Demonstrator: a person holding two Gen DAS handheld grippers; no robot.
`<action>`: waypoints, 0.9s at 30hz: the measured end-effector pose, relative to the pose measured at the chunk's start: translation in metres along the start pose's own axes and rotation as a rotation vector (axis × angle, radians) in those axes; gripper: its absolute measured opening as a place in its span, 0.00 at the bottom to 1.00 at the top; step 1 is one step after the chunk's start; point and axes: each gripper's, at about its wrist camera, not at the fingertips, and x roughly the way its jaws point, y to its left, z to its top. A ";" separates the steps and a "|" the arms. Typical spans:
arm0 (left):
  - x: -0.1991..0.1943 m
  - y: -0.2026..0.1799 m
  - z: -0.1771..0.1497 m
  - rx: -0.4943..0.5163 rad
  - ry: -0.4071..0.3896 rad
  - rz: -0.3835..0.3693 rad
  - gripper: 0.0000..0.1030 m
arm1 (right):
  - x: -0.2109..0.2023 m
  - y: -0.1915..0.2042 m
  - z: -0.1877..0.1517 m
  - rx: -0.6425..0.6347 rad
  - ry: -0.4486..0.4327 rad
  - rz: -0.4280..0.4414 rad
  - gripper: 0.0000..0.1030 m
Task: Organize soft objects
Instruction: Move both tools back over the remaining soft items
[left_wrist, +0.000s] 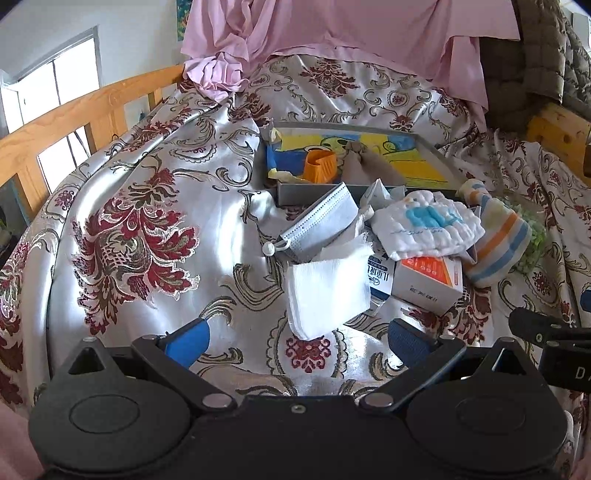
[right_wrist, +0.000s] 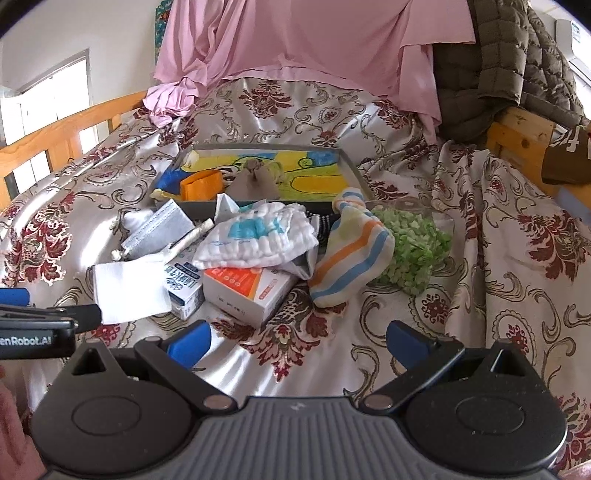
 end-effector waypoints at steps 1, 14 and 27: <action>0.000 0.000 0.000 0.001 0.001 0.001 0.99 | 0.000 0.000 0.000 -0.002 0.000 0.002 1.00; 0.016 0.008 0.006 -0.080 0.050 -0.016 0.99 | 0.009 0.003 0.002 -0.009 0.027 0.049 1.00; 0.031 0.006 0.009 -0.087 0.080 -0.027 0.99 | 0.030 0.008 0.008 -0.017 0.074 0.088 1.00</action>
